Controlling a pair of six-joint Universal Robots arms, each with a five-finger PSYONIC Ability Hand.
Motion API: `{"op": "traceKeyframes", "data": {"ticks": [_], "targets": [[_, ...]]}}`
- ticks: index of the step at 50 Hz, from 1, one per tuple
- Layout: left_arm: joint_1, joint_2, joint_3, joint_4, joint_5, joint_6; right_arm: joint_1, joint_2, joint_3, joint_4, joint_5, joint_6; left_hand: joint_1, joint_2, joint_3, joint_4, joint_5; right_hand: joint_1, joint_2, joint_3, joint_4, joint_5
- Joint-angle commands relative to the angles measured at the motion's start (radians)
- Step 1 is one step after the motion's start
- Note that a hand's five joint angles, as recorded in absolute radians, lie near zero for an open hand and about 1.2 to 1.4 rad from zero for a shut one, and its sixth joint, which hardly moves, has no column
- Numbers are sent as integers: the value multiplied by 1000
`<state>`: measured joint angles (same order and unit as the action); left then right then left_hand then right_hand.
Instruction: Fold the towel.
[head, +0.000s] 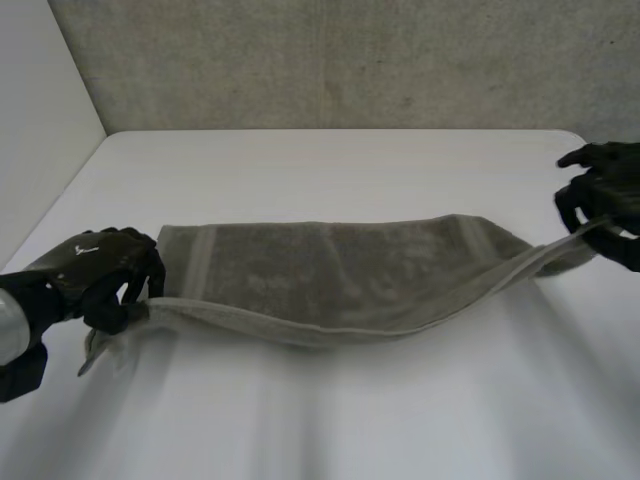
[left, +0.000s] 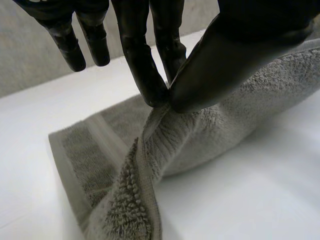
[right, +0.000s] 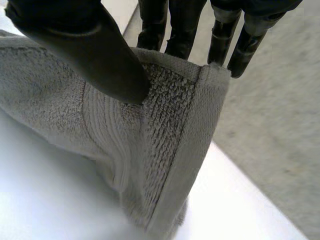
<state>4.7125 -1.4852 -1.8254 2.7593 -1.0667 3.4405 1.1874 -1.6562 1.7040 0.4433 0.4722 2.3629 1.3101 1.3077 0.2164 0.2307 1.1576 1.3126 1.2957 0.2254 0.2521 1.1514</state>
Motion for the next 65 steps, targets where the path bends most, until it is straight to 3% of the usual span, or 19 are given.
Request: {"op": "traceKeyframes", "data": {"ticks": [1,4,10,15,23,32,65], "targets": [[-34,-283,149,37,-9,0,268,294,-167,-25,290,-25,86,89,-42,-56,64,84,101,-51,-78,70],[-84,-464,305,37,-35,-4,311,452,-274,-26,411,-70,86,89,-42,-56,64,84,101,-51,-78,70],[-117,-581,446,40,-81,-9,337,532,-365,-46,422,-44,86,89,-42,-56,64,84,101,-51,-78,70],[-137,-659,564,82,-102,-17,388,596,-469,-181,474,117,86,89,-42,-56,64,84,101,-51,-78,70],[-186,-727,610,362,-110,-14,445,680,-535,-324,580,171,86,89,-42,-56,64,84,101,-51,-78,70],[-197,-803,626,509,-110,-9,494,782,-578,-472,680,180,86,89,-42,-56,64,84,101,-51,-78,70],[-209,-934,667,669,-145,-6,518,990,-751,-632,723,187,86,89,-42,-56,64,84,101,-51,-78,70]]}}
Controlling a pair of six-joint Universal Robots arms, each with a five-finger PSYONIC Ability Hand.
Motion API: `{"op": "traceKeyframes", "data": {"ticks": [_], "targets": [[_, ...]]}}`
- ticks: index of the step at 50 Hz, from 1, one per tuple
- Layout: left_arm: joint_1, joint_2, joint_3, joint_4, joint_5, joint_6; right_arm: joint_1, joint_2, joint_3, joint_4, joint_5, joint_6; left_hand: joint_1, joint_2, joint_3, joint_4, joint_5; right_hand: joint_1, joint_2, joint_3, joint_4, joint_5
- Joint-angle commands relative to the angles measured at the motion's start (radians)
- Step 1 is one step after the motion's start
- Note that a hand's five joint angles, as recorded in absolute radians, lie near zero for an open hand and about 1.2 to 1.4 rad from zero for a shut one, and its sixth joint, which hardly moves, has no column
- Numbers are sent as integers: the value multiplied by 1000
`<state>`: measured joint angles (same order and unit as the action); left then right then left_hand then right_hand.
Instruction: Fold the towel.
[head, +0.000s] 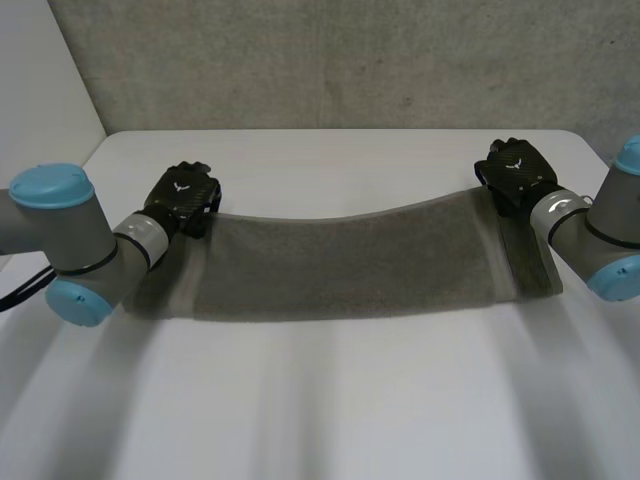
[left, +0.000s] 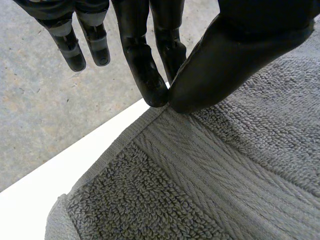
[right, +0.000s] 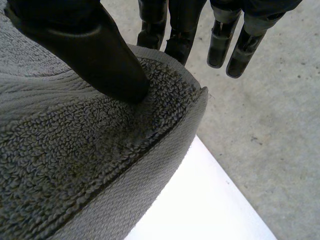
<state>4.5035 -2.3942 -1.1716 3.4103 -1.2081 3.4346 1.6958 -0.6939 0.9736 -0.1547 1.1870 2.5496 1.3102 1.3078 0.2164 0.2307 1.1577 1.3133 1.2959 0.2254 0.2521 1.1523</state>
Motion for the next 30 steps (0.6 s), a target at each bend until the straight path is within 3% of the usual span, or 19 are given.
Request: {"op": "traceKeyframes", "data": {"ticks": [1,3,4,5,6,7,8,9,10,17,19,25,30], "targets": [[0,-33,16,18,-2,0,13,39,-32,-34,11,-2,86,89,-42,-56,64,83,100,-51,-78,69],[0,-37,16,18,2,-2,16,50,-38,-32,17,-2,86,89,-42,-56,64,83,100,-51,-78,69],[0,-42,15,18,2,-3,18,56,-39,-32,23,-3,34,37,-42,-56,12,-29,-12,-51,-78,-43],[0,-42,15,18,2,-3,18,57,-39,-32,29,-3,34,36,-42,-56,12,-472,-455,-51,-78,-486],[-1,-45,13,18,2,-5,18,57,-39,-32,29,-3,-182,-179,-42,-56,-204,-477,-459,-51,-78,-490],[-1,-45,9,18,1,-3,19,57,-39,-29,39,-3,-562,-559,-42,-56,-584,-866,-849,-51,-78,-880],[-1,-45,9,18,1,-3,19,53,-39,-28,46,-3,-565,-563,-42,-56,-587,-978,-960,-51,-78,-991],[-1,-40,6,18,-4,0,19,53,-39,-28,46,-3,-981,-978,-42,-56,-1003,-979,-961,-51,-78,-992],[-1,-34,3,17,-5,2,24,45,-32,-28,48,-3,-1125,-1122,-42,-56,-1147,-1002,-985,-51,-78,-1016],[-18,70,-48,11,-8,-5,30,-52,19,-28,55,3,-1123,-1121,-42,-56,-1145,-1139,-1121,-51,-78,-1152],[-18,116,-79,12,-7,-8,24,-180,97,-28,54,24,-1123,-1121,-42,-56,-1145,-1139,-1121,-51,-78,-1152],[-26,313,-221,9,-7,-25,2,-342,234,-22,49,107,-1123,-1121,-42,-56,-1145,-1139,-1121,-51,-78,-1152],[-30,472,-358,9,-14,-118,-31,-501,417,42,33,178,-1123,-1121,-42,-56,-1145,-1139,-1121,-51,-78,-1152]]}}
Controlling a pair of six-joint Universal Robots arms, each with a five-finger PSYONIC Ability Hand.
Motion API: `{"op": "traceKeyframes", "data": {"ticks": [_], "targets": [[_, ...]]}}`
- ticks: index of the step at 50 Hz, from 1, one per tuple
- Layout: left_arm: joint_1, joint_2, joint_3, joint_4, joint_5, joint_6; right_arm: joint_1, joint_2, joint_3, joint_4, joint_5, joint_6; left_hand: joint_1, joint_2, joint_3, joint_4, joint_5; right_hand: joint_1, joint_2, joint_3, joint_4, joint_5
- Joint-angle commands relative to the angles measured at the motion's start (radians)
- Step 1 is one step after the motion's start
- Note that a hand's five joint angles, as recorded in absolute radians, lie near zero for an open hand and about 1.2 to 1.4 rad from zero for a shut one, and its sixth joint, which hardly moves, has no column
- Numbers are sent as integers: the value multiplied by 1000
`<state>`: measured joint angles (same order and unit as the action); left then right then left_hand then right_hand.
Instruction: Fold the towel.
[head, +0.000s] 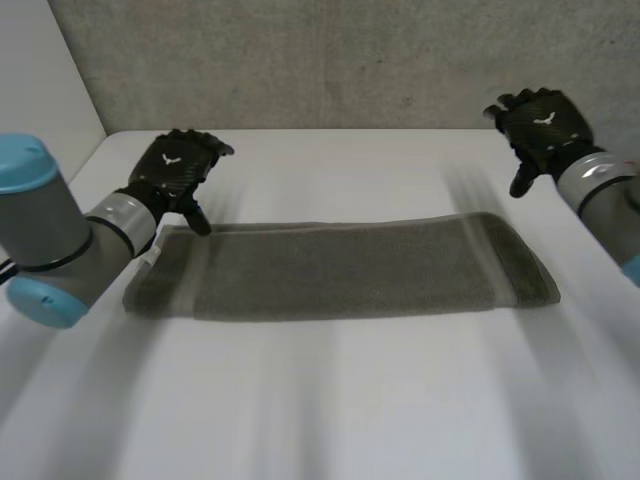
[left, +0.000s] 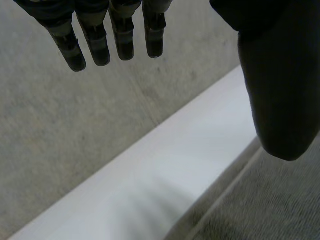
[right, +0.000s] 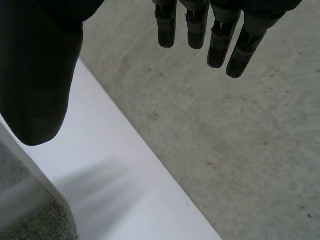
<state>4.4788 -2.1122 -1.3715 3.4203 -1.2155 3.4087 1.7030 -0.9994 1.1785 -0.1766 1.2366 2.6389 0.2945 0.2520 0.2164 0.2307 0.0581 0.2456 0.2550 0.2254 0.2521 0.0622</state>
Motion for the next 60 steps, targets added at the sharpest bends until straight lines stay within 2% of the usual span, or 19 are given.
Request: {"op": "traceKeyframes", "data": {"ticks": [1,5,10,16,25,33,45,47,48,50,51,52,60], "targets": [[-6,233,-202,-3,-18,-144,-39,-196,213,65,-17,89,-102,-59,-42,-56,-40,-71,-80,-51,-78,-62],[-9,329,-323,-4,-59,-302,-74,-228,315,146,-23,78,-102,-59,-42,-56,-40,-55,-64,-51,-78,-46],[-21,370,-405,-6,-93,-365,-114,-225,407,169,-54,8,-107,-65,-42,-56,-46,77,67,-51,-78,86],[-10,365,-449,-3,-104,-365,-161,-191,475,155,-109,-94,-107,-65,-42,-56,-46,171,161,-51,-78,180],[-6,359,-452,7,-108,-365,-178,-84,464,63,-157,-116,-107,-65,-42,-56,-46,438,429,-51,-78,447],[-12,357,-459,7,-121,-365,-175,-4,448,8,-155,-117,-107,-65,-42,-56,-46,450,441,-51,-78,459],[-12,359,-466,8,-119,-365,-180,44,420,-1,-146,-135,-107,-65,-42,-56,-46,471,461,-51,-78,479],[-12,359,-471,8,-118,-365,-183,45,420,-1,-146,-139,-107,-65,-42,-56,-46,669,660,-51,-78,678],[-12,359,-471,8,-118,-365,-183,45,420,-1,-146,-139,-107,-65,-42,-56,-46,670,661,-51,-78,679],[-12,357,-471,8,-119,-365,-183,44,418,-3,-146,-139,-107,-65,-42,-56,-46,983,973,-51,-78,991],[-10,359,-472,8,-119,-365,-183,44,418,-3,-146,-139,-107,-65,-42,-56,-46,984,975,-51,-78,993],[-12,359,-472,8,-119,-367,-187,44,418,-3,-146,-139,-107,-65,-42,-56,-46,1149,1140,-51,-78,1158],[-7,360,-472,7,-122,-367,-266,30,412,-6,-161,-139,-107,-65,-42,-56,-46,1151,1141,-51,-78,1160]]}}
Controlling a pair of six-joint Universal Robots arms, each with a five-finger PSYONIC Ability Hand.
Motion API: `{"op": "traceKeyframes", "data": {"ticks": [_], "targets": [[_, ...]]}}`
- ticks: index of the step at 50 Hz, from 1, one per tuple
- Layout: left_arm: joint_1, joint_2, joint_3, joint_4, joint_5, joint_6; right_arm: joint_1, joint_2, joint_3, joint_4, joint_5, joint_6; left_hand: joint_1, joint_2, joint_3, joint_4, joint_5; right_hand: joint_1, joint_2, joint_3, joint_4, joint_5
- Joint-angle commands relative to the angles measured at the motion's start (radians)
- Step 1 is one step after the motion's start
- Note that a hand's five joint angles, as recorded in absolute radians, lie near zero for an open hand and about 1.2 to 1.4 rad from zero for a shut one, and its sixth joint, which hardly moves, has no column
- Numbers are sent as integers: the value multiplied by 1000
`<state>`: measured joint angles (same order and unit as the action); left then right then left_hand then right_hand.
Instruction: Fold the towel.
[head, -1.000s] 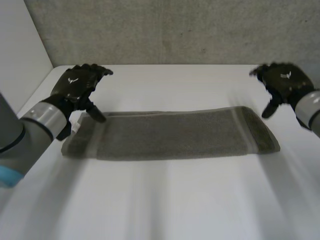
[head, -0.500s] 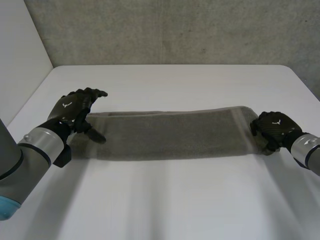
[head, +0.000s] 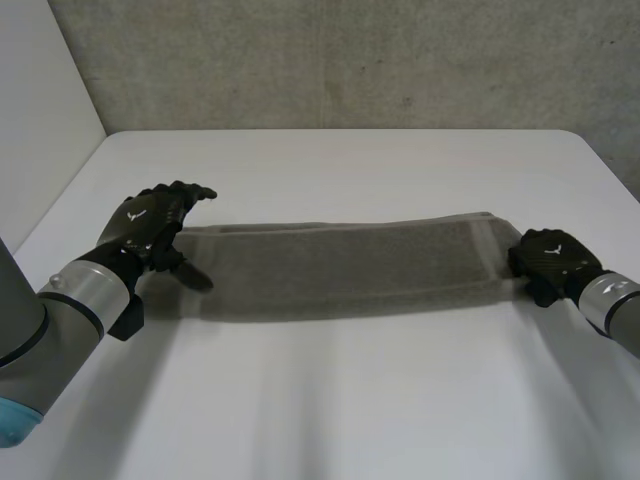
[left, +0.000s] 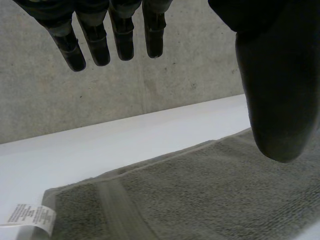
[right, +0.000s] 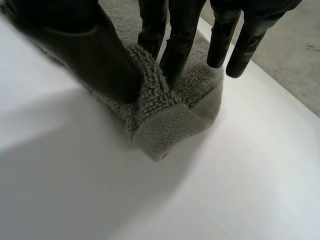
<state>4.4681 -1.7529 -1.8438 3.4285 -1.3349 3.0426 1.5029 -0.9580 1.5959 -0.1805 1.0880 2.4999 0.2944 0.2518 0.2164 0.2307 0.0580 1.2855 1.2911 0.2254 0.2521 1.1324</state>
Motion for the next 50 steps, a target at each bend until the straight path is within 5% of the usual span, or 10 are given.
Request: {"op": "traceKeyframes", "data": {"ticks": [1,9,18,29,36,47,49,50], "targets": [[3,1,0,-2,-3,-1,-66,-11,-5,-2,-13,0,-107,-65,-42,-56,-45,111,105,-51,-78,89],[5,3,-2,-3,-6,-1,-217,-68,-89,16,-5,-32,-107,-65,-42,-56,-45,111,105,-51,-78,89],[11,7,-6,-5,-6,-1,-171,-176,-205,148,-8,-67,-107,-65,-42,-56,-45,111,105,-51,-78,89],[11,9,-8,-3,-6,-1,365,-205,-313,184,64,-69,-107,-65,-42,-56,-45,111,105,-51,-78,89],[13,9,-9,-3,-7,-1,744,-10,-433,179,179,-81,-107,-65,-42,-56,-45,111,105,-51,-78,89],[14,9,-9,-3,-32,-1,951,231,-568,159,254,-118,-107,-65,-42,-56,-45,111,105,-51,-78,89],[14,9,-14,-3,-30,1,956,228,-559,153,276,-102,-110,-68,-42,-56,-48,-490,-496,-51,-78,-512],[14,9,-14,-3,-30,1,956,228,-559,153,276,-102,-110,-68,-42,-56,-48,-493,-499,-51,-78,-514]]}}
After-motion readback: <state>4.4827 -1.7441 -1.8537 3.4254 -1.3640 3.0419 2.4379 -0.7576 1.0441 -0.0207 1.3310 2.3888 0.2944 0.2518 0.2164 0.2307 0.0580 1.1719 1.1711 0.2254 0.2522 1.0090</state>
